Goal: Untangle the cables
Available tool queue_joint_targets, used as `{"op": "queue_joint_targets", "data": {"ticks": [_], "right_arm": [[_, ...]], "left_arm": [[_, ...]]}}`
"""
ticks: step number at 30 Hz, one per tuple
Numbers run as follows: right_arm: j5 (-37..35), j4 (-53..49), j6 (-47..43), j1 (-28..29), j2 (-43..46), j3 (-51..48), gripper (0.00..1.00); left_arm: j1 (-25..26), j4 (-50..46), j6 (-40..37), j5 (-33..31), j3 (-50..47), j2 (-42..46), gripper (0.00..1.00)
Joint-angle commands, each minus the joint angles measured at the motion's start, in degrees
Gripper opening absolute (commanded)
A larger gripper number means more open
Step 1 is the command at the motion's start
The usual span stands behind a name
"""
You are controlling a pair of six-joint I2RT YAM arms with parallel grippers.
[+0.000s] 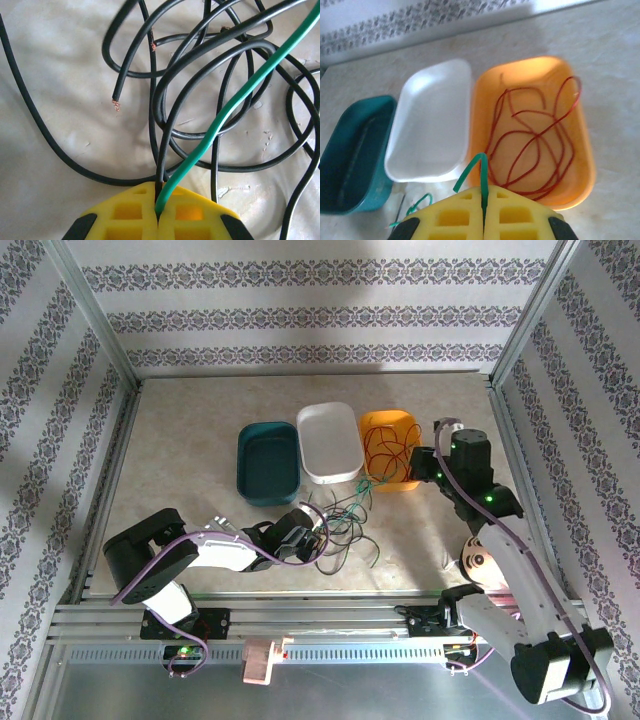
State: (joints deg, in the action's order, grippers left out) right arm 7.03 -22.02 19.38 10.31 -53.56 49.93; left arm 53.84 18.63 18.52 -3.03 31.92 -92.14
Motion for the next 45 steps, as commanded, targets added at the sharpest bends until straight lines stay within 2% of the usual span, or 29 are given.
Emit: {"op": "queue_joint_targets", "data": {"ticks": [1,3,8,11,19,29,32,35,41,45], "right_arm": [[-8.9,2.4,-1.5,-0.7,1.6,0.0,0.00],[-12.9,1.4,-3.0,-0.6,1.9,0.4,0.00],[-29.1,-0.6,-5.0,-0.4,2.9,0.8,0.00],[-36.1,-1.1,-5.6,-0.3,3.6,0.0,0.00],[-45.7,-2.1,-6.6,-0.5,3.8,-1.9,0.00],[-38.9,-4.6,-9.2,-1.2,-0.3,-0.7,0.00],[-42.5,-5.3,-8.4,-1.6,-1.0,-0.5,0.00],[-42.0,-6.3,-6.1,-3.7,-0.9,-0.2,0.00],[-37.7,-7.6,-1.9,-7.2,-1.8,-0.5,0.00],[-35.7,-7.9,-0.6,-7.3,-1.6,-0.6,0.00]], "left_arm": [[-0.7,-2.6,1.2,-0.1,-2.0,-3.0,0.00],[-0.7,-2.9,1.0,-0.1,-2.0,-2.8,0.00],[-0.8,-2.9,1.2,-0.3,-2.8,-1.9,0.00],[-1.0,-2.3,1.8,-0.5,-3.7,-1.0,0.00],[-1.7,-1.1,4.2,-1.5,-6.4,1.2,0.00],[-3.0,-1.4,7.9,-5.1,-11.0,8.2,0.00],[-6.3,0.0,12.1,-6.5,-15.2,14.2,0.00],[-10.8,0.7,15.5,-6.5,-19.2,21.1,0.00],[-14.5,-5.0,15.5,-6.9,-18.6,29.9,0.00],[-14.8,-7.6,14.0,-7.7,-16.9,31.7,0.00]]}}
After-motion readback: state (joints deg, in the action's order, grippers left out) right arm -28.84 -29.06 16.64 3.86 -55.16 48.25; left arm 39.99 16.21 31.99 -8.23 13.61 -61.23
